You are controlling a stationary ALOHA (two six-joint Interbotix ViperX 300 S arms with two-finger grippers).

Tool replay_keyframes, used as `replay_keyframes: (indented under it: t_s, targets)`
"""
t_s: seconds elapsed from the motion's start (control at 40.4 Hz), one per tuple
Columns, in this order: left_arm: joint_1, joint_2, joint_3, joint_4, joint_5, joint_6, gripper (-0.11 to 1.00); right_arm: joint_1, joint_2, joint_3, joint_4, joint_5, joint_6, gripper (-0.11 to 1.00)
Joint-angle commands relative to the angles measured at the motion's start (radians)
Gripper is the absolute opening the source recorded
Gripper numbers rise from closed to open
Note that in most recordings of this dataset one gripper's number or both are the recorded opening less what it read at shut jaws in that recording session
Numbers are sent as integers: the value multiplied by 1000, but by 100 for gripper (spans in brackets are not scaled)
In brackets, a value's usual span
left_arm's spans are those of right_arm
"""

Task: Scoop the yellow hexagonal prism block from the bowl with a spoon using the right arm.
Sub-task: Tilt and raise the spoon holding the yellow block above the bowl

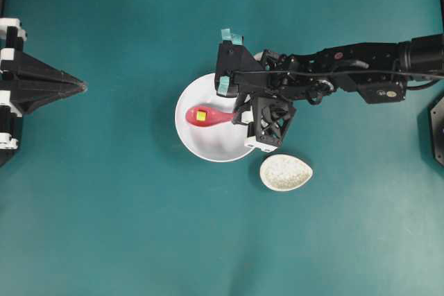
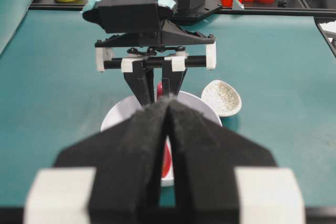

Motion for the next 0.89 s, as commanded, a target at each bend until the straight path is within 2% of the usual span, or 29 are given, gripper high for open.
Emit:
replay_keyframes:
  t_s: [0.0,0.865]
  targets:
    - [2,5,-29,3,-5,-2,0,0,-23,-23,2,2,-3,25]
    - [2,5,-29,2,-5,-2,0,-9,-149,-25,-40,69,-2,25]
